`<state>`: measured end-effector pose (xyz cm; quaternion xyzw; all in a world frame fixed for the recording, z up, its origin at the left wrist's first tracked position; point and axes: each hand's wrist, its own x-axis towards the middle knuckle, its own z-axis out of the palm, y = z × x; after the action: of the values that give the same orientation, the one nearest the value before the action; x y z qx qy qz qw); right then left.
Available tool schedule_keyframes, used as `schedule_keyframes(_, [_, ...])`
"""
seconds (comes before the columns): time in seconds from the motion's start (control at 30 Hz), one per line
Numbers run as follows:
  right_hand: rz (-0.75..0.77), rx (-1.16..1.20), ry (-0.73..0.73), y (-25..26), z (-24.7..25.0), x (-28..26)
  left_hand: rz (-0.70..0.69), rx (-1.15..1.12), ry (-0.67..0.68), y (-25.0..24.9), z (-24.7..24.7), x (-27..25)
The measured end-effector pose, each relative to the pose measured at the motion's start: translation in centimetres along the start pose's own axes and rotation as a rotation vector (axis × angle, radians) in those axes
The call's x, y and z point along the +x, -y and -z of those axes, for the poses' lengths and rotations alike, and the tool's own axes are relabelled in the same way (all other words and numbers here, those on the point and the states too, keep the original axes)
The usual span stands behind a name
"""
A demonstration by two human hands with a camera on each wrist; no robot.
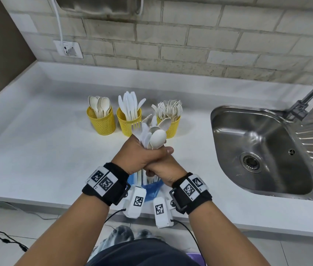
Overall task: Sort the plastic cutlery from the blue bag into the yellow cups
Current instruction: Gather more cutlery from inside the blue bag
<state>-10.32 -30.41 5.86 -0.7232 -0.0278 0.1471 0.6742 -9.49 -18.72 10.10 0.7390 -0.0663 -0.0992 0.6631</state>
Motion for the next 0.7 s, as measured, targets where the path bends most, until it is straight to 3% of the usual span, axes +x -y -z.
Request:
schedule_keyframes(0.1, [0.057,-0.093,-0.087,0.1,-0.4,0.5,0.039,0.079,0.001,-0.4,-0.1,-0.3])
schedule_keyframes(0.23, [0.085,-0.221,-0.183,0.6,-0.2,0.7,-0.109,0.195,0.007,-0.9,-0.1,0.2])
schedule_keyframes(0.3, [0.157,-0.322,-0.225,1.0,0.0,0.5,-0.114,0.260,-0.065,-0.8,-0.1,0.5])
schedule_keyframes(0.43, [0.164,-0.243,-0.317,1.9,-0.4,0.8,-0.182,0.138,-0.173,-1.0,-0.6,0.4])
schedule_keyframes(0.5, [0.113,-0.304,-0.265,1.3,-0.7,1.3,-0.181,0.063,-0.143,-1.4,-0.5,0.1])
schedule_keyframes(0.57, [0.058,-0.219,-0.164,1.0,-0.5,1.4,-0.173,0.010,-0.122,-1.7,-0.1,0.0])
schedule_keyframes(0.7, [-0.074,0.449,0.138,1.6,0.1,0.3,-0.210,-0.065,-0.048,-2.1,0.9,0.1])
